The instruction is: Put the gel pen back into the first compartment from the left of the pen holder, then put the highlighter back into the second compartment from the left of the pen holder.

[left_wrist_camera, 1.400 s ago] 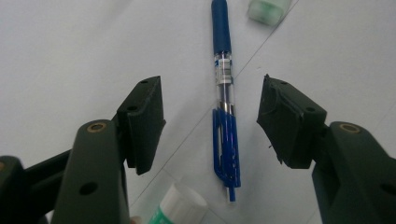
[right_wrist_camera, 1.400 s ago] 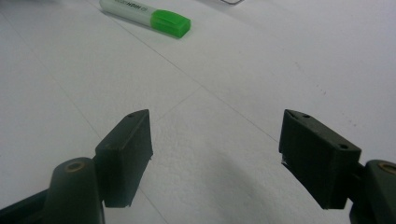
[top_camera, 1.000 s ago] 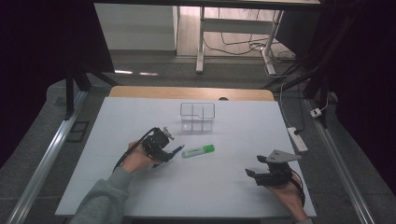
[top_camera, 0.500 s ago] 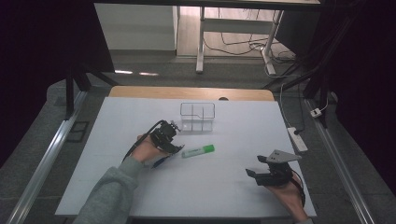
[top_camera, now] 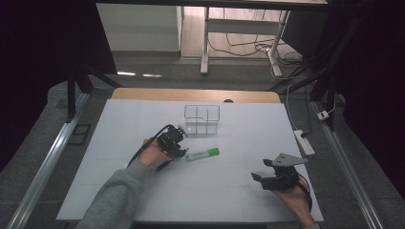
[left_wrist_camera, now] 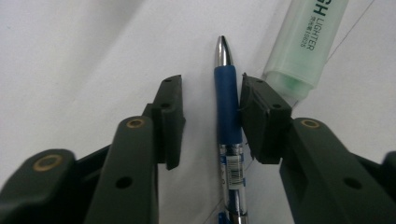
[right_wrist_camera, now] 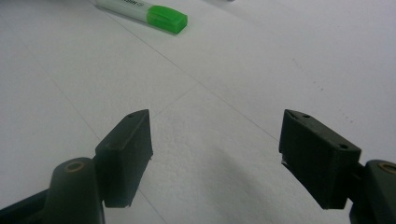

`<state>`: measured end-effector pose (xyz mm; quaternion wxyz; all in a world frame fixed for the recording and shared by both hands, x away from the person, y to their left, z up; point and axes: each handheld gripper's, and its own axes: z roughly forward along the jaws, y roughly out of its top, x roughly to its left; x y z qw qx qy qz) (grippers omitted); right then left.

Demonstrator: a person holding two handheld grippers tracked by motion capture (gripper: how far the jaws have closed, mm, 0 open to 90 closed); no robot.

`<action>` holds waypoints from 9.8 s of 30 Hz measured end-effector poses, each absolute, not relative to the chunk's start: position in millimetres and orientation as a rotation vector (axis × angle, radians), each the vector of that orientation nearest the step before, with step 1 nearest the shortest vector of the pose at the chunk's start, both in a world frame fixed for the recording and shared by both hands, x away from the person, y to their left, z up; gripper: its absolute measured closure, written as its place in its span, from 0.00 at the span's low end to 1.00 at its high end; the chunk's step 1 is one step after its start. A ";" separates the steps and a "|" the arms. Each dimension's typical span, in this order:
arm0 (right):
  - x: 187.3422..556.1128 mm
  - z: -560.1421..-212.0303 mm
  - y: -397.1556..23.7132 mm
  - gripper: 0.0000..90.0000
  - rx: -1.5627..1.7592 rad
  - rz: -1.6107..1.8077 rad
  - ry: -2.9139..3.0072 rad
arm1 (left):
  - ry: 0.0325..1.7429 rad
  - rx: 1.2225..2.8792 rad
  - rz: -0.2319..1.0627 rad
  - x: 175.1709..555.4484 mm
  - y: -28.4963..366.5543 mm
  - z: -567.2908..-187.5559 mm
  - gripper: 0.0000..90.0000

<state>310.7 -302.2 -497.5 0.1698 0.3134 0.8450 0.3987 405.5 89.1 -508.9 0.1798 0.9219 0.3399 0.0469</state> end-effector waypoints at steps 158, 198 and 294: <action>310.0 -496.4 -312.6 0.28 0.939 1.143 2.350 | 0.818 1.800 0.427 444.4 113.5 -392.5 0.88; 310.0 -496.7 -316.1 0.28 0.946 1.133 2.352 | 0.866 1.747 0.484 490.3 85.3 -398.1 0.88; 308.4 -495.4 -315.7 0.28 0.946 1.119 2.347 | 0.708 2.148 0.272 399.5 111.9 -422.0 0.46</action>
